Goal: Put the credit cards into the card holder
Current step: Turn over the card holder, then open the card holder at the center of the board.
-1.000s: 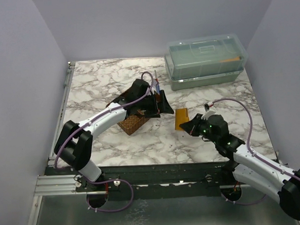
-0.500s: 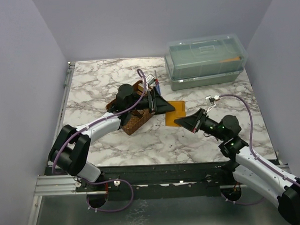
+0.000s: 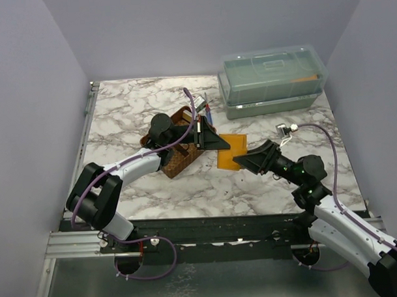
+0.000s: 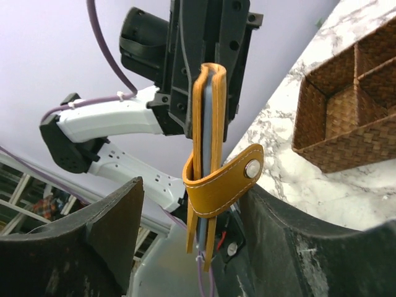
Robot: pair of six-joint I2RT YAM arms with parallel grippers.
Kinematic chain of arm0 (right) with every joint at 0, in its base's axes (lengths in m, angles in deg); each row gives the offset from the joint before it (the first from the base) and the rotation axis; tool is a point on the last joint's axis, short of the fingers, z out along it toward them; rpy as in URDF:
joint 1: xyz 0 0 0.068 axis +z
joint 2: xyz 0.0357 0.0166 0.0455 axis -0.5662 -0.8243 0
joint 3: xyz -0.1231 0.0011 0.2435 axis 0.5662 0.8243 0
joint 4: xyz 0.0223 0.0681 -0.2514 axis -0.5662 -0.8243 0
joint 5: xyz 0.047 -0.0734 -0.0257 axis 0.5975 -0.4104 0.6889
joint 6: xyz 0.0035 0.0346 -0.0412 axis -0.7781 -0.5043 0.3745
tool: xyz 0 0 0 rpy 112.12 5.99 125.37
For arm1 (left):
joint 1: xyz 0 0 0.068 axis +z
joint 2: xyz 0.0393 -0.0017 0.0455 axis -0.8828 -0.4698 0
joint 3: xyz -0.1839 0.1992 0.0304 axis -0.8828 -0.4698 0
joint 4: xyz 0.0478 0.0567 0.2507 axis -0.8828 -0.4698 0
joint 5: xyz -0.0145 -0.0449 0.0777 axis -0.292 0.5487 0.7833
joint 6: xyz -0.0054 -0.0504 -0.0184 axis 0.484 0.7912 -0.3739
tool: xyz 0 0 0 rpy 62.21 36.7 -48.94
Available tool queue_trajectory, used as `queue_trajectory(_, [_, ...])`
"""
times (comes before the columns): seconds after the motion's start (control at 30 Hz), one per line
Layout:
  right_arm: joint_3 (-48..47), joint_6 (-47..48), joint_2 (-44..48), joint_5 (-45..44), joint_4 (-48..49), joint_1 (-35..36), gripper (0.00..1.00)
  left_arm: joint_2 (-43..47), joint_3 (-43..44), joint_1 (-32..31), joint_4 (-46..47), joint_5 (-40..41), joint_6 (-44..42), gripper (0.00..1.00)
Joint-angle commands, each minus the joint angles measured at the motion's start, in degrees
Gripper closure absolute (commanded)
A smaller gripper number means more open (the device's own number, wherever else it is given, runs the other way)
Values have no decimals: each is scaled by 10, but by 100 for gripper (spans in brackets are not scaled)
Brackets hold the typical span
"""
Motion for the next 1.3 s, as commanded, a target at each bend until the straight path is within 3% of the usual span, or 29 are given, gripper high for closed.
queue_trajectory(0.0, [-16, -30, 24, -32, 40, -4, 34, -4, -11, 1, 36, -20, 0, 100])
queue_trajectory(0.2, [-18, -26, 92, -86, -24, -4, 41, -6, -25, 19, 37, -6, -9, 100])
queue_trajectory(0.5, [-41, 3, 95, -81, -71, -4, 59, -23, -23, 22, 27, 14, -12, 100])
queue_trajectory(0.6, [-46, 11, 98, -90, -89, -4, 61, -21, -26, 23, -5, 31, -37, 100])
queue_trajectory(0.73, [-64, 35, 94, -102, -150, -4, 71, -13, -26, 22, -81, 62, -82, 100])
queue_trajectory(0.9, [-89, 71, 86, -137, -245, -5, 73, -17, -33, 19, -129, 87, -114, 100])
queue_trajectory(1.03, [-88, 77, 60, -126, -254, -4, 99, -35, -32, 9, -130, 100, -115, 100])
queue_trajectory(1.27, [-73, 94, 31, -153, -274, -4, 100, -65, -22, -20, -130, 124, -116, 100])
